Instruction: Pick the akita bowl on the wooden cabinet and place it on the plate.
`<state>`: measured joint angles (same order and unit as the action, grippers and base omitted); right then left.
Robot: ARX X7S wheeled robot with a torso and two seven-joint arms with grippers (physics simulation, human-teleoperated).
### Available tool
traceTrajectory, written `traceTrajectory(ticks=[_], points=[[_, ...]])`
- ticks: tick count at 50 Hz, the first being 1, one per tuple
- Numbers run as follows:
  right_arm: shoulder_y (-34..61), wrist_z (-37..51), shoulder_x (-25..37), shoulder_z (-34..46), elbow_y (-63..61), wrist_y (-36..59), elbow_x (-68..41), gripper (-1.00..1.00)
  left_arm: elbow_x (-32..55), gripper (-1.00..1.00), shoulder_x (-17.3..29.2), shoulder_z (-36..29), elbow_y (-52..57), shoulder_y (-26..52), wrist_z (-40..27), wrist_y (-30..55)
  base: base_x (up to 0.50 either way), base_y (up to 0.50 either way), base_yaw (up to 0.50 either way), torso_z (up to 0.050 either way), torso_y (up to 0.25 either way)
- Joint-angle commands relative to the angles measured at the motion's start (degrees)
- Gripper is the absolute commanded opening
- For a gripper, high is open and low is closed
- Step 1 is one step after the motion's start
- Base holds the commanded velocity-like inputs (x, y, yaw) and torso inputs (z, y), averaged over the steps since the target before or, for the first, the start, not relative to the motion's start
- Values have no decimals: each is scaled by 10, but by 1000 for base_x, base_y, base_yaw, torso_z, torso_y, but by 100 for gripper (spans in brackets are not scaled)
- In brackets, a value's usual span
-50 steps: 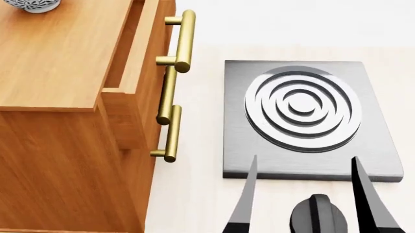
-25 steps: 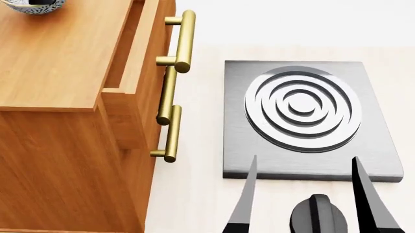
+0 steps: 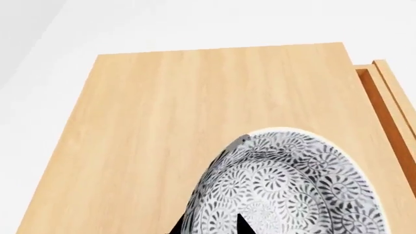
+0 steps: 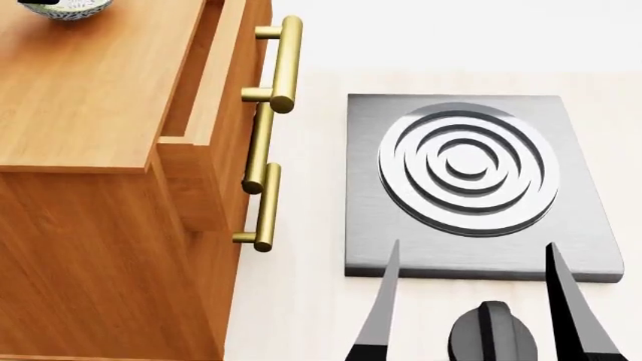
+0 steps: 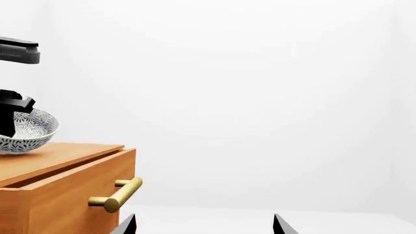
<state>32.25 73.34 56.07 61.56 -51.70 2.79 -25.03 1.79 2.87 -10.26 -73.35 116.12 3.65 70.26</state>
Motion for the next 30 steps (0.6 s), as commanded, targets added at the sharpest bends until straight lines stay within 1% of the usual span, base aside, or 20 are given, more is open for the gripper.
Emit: traceTrajectory(ticks=[1, 2, 4, 8, 11, 12, 13, 14, 17, 18, 20, 21, 24, 26, 30], points=[[-2, -1, 0, -2, -2, 1, 1, 100, -23, -100, 4, -67, -16, -19, -16, -31, 0, 0, 0, 0, 0], [-2, -1, 0, -2, -2, 1, 1, 100, -25, -100, 5, -70, -16, -18, -31, -38, 0, 0, 0, 0, 0], [-2, 0, 0, -3, -3, 2, 2, 100, -21, -100, 7, -69, -16, -15, -37, -40, 0, 0, 0, 0, -5], [-2, -1, -1, -3, -3, 3, 2, 100, -25, -100, 6, -90, -16, -14, -32, -51, 3, 0, 1, 0, -3], [-2, -1, -2, -4, -3, 4, 1, 100, -35, -100, 1, -135, -16, -12, -8, -98, 0, 1, 0, 0, 0], [-2, -2, -2, -4, -2, 3, 1, 100, -31, -100, 0, -139, -16, -10, -4, -134, 0, 0, 0, 0, 0], [-2, -2, -3, -4, -1, 3, 1, 100, -35, -100, -2, -153, -16, -10, 3, -139, 0, 0, 0, 0, 0], [-1, -2, -3, -4, -3, 4, 1, 100, -44, -100, -7, -179, -16, -11, 23, -167, 0, 0, 0, 0, 0], [-2, -1, -1, -5, -4, 5, 1, 100, -18, -100, -5, -158, -16, -2, 27, -173, 0, 0, 0, 0, 0], [-2, 0, 0, -6, -6, 5, 0, 100, -15, -100, -5, -158, -16, -2, 42, -181, 0, 0, 0, 0, 0], [-2, 1, 0, -7, -7, 4, 1, 100, -19, -100, -9, -164, -16, -6, 49, -195, 0, 0, 0, 0, 0], [-3, 1, 1, -7, -6, 3, 2, 100, -14, -100, -8, -157, -16, -5, 47, -200, 0, 0, 0, 0, 0], [-6, 5, 6, -10, -10, -2, 3, 100, -32, -100, -17, -191, -16, -12, 54, -228, 0, 0, 0, 0, 0], [-5, 6, 4, -10, -12, 2, 4, 100, -29, -100, -20, -197, -16, -14, 55, -234, 0, 0, 0, 0, 0], [-5, 4, 3, -9, -11, 4, 5, 100, -31, -100, -23, -213, -16, -11, 31, -268, 0, 0, 0, 0, 0]])
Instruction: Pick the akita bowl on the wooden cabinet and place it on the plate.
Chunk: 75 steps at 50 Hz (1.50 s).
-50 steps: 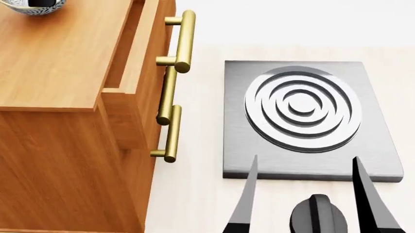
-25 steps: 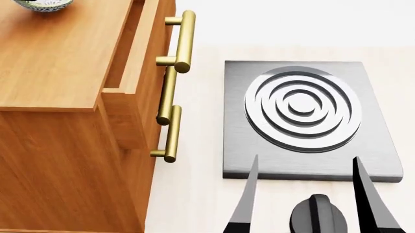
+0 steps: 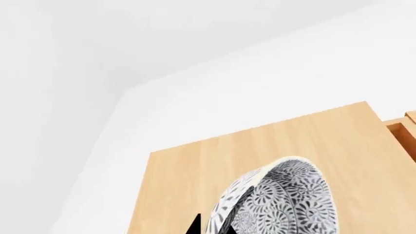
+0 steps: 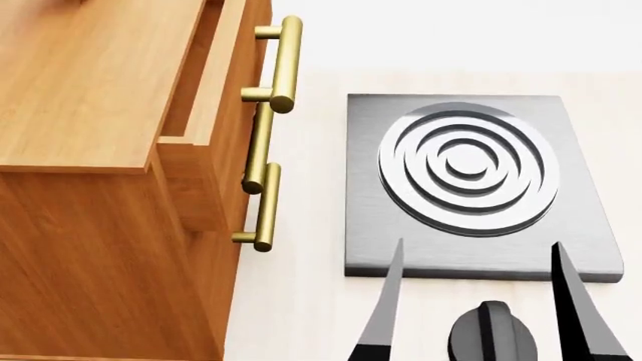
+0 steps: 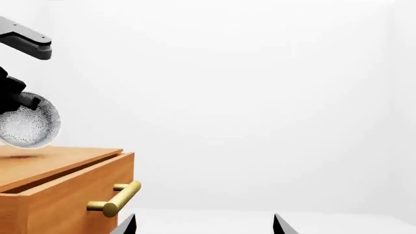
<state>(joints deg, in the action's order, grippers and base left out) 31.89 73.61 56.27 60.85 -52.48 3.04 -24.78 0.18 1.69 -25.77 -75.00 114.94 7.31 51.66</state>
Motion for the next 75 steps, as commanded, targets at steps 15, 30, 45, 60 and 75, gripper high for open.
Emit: traceTrajectory(ticks=[15, 30, 45, 60, 75], points=[[-1, 1, 0, -3, -9, 7, 5, 100, 262, -100, -17, -326, 9, 54, -69, -246, 0, 0, 0, 0, 0], [6, 7, 5, -10, -32, 22, 1, 100, 413, -100, -16, -495, 114, 109, -56, -274, 0, 0, 0, 0, 0], [27, 32, 20, -13, -73, 50, -3, 100, 444, -100, 29, -487, 342, 147, -95, -186, 0, 0, 0, 0, 0], [61, 58, 37, 33, -72, 29, 2, 100, 473, -100, 29, -465, 402, 142, -86, -171, 0, 0, 0, 0, 0], [90, 75, 43, 64, -73, 23, 1, 100, 495, -100, 61, -459, 517, 133, -90, -146, 0, 0, 0, 0, 0]])
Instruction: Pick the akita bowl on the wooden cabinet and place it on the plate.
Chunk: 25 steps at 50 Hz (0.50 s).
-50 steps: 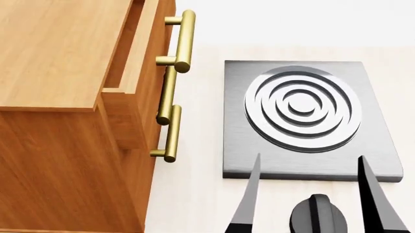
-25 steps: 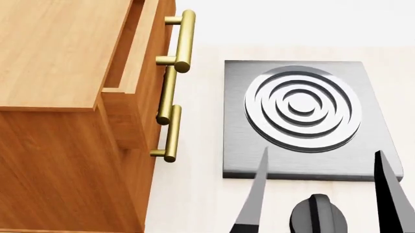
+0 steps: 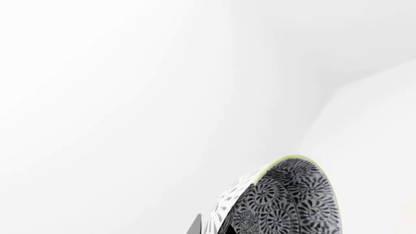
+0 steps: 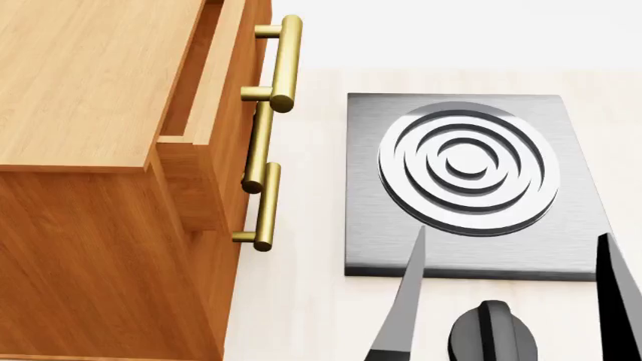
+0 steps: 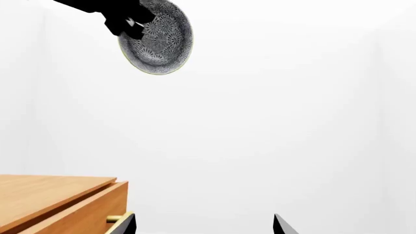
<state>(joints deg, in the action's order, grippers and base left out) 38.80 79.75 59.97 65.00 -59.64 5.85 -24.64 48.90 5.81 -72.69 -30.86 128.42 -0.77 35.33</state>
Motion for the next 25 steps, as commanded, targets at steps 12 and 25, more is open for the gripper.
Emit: traceTrajectory(ticks=[12, 25], points=[[64, 34, 16, 65, -3, -16, -5, 100, 11, -100, 26, 4, 117, -26, -24, 28, 0, 0, 0, 0, 0], [79, 46, 14, 85, 1, -16, -6, 100, 10, -100, 33, -8, 156, -62, -36, 27, 0, 0, 0, 0, 0]])
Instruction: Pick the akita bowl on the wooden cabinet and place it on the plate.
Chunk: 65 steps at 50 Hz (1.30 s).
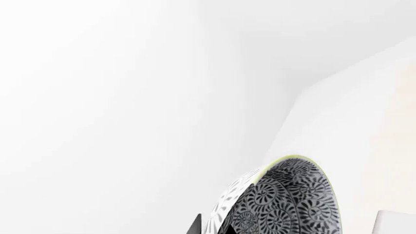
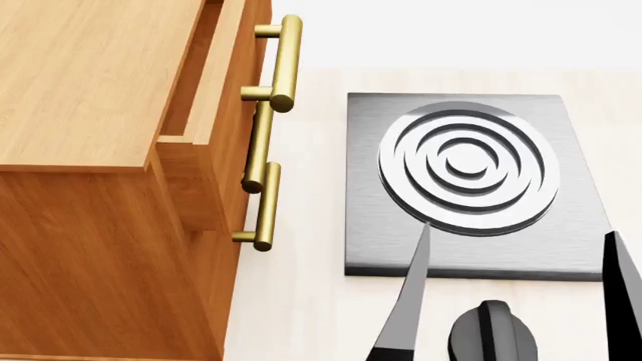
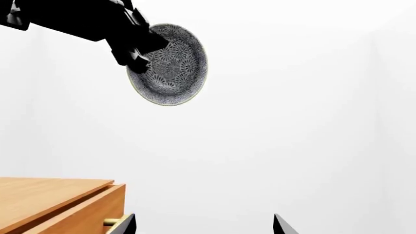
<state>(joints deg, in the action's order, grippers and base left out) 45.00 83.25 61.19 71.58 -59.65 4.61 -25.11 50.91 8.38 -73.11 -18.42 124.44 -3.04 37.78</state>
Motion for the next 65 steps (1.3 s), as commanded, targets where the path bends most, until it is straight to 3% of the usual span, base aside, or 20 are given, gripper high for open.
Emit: traceTrajectory(ticks=[1, 28, 65], points=[[18, 11, 2, 21, 1, -2, 0, 100, -10, -100, 8, -6, 32, -25, -12, 3, 0, 0, 0, 0, 0], [31, 16, 0, 38, 4, -5, 1, 100, -26, -100, 20, -39, 62, -83, -16, -6, 0, 0, 0, 0, 1], [29, 11, -5, 37, 11, -5, -3, 100, -30, -100, 72, -59, 124, -128, -3, -20, 0, 0, 0, 0, 0]])
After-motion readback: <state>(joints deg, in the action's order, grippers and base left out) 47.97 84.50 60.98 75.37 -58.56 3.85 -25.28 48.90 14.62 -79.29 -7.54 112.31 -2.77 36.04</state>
